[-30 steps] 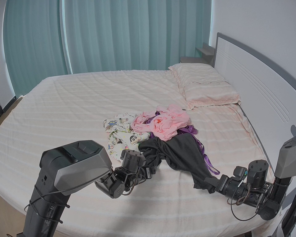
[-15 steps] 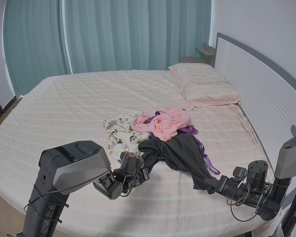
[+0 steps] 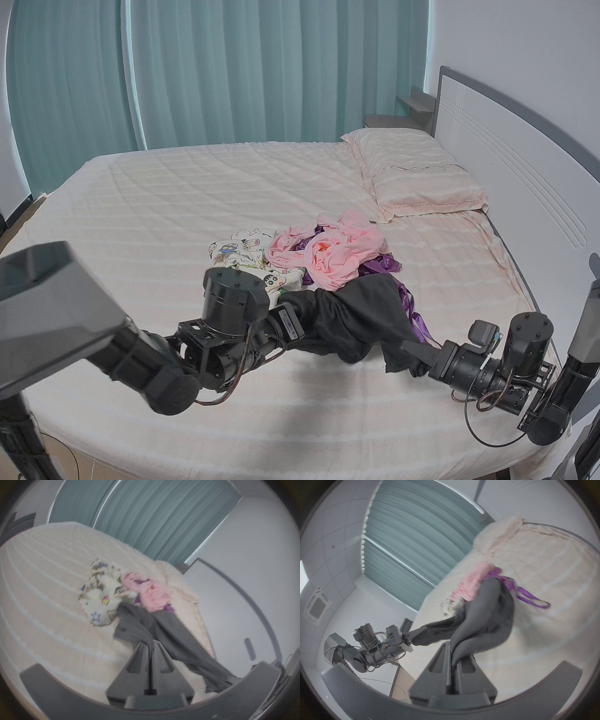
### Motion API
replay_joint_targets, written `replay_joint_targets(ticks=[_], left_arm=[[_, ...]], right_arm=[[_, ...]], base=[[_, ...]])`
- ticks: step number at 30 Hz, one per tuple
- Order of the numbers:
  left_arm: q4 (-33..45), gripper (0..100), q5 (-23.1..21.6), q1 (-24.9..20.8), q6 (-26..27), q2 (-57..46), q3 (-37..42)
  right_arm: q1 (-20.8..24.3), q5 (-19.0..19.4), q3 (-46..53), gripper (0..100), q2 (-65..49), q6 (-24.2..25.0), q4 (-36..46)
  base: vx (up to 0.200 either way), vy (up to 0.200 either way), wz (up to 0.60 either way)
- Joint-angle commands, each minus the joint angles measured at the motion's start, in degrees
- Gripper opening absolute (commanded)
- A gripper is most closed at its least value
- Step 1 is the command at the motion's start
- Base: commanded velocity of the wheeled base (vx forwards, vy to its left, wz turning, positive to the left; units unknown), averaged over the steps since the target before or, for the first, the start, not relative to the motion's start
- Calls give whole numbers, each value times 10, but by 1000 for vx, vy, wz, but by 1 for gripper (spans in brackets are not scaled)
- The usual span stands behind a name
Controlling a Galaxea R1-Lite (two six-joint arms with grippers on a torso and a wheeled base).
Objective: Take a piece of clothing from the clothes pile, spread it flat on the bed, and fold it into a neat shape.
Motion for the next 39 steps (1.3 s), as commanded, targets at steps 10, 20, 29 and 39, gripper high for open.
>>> replay_joint_targets(ticks=[10,20,29,39], left_arm=[[32,0,96,-55,32,-255,-20],[31,0,91,-51,15,-308,67],[31,0,89,-56,-54,-299,100],[31,0,79,-55,-93,-302,128]], right_arm=[[20,3,-178,0,-180,-45,12],[11,7,-109,0,-145,0,7],[13,0,-93,0,-125,10,6],[10,-2,-71,0,-125,9,6]], base=[[0,0,0],[0,0,0],[0,0,0],[-160,0,0]])
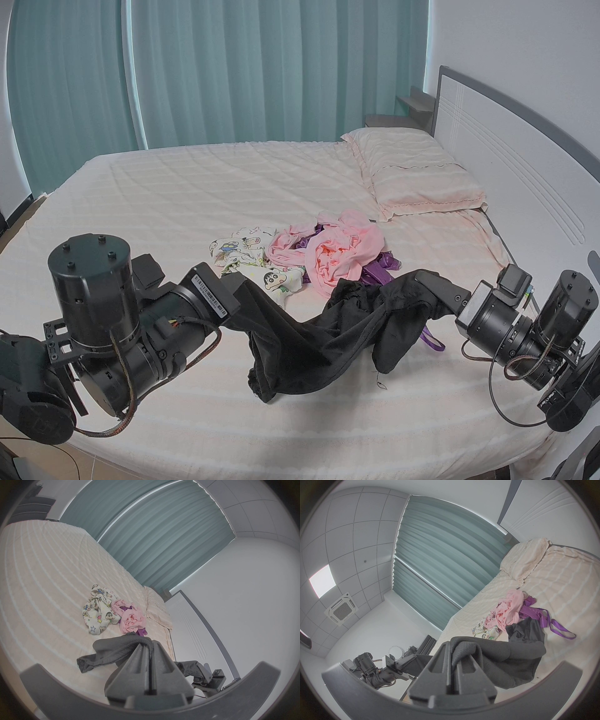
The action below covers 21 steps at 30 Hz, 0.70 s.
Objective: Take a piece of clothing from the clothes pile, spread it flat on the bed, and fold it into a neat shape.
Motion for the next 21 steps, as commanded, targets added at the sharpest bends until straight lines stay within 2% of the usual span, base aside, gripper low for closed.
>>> replay_joint_targets(ticks=[1,4,21], left_arm=[[0,0,-2,0,-6,-1,6],[0,0,-5,0,-7,-1,7],[0,0,-27,-6,-12,0,23]], right_arm=[[-1,1,6,0,3,0,0],[-2,1,8,0,4,0,0],[-3,2,11,0,11,0,1]], base=[[-200,0,0],[-200,0,0],[0,0,0]])
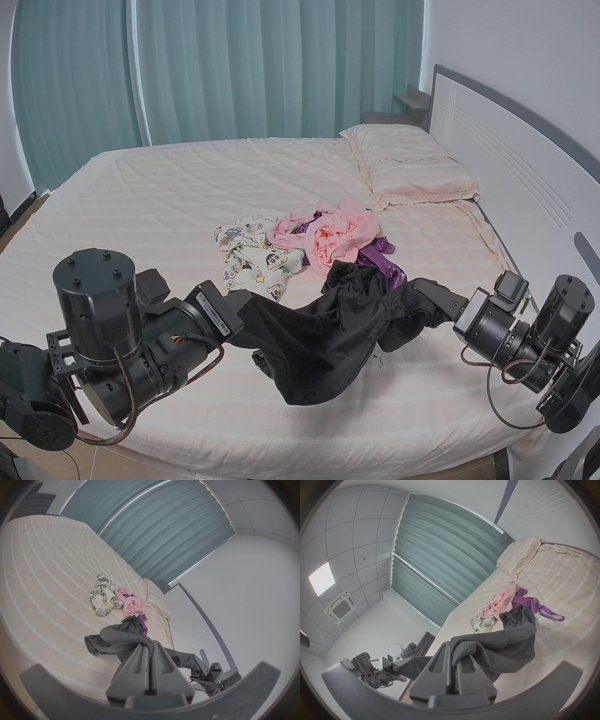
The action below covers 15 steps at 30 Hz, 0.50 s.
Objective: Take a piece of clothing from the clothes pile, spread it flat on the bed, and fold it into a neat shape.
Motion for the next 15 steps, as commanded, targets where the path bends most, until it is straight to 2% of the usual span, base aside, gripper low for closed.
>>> replay_joint_targets(ticks=[1,15], left_arm=[[0,0,-1,0,0,-2,4],[2,0,-1,3,3,-34,12]], right_arm=[[1,0,0,0,2,0,0],[9,-1,0,0,-15,-4,-1]], base=[[0,0,0],[0,200,0]])
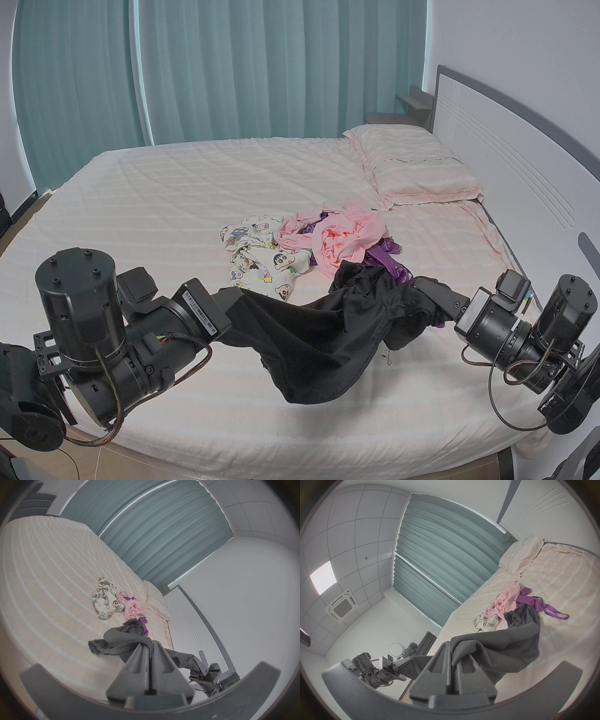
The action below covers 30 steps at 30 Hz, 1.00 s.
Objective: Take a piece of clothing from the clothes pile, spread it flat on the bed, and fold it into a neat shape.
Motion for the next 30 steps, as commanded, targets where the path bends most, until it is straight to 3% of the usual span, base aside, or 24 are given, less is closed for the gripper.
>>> replay_joint_targets(ticks=[1,30], left_arm=[[0,0,0,0,0,-13,2],[0,0,0,8,1,-21,0]], right_arm=[[7,0,0,0,-12,-1,0],[36,-13,7,0,-29,-26,-1]], base=[[0,200,0],[0,200,0]])
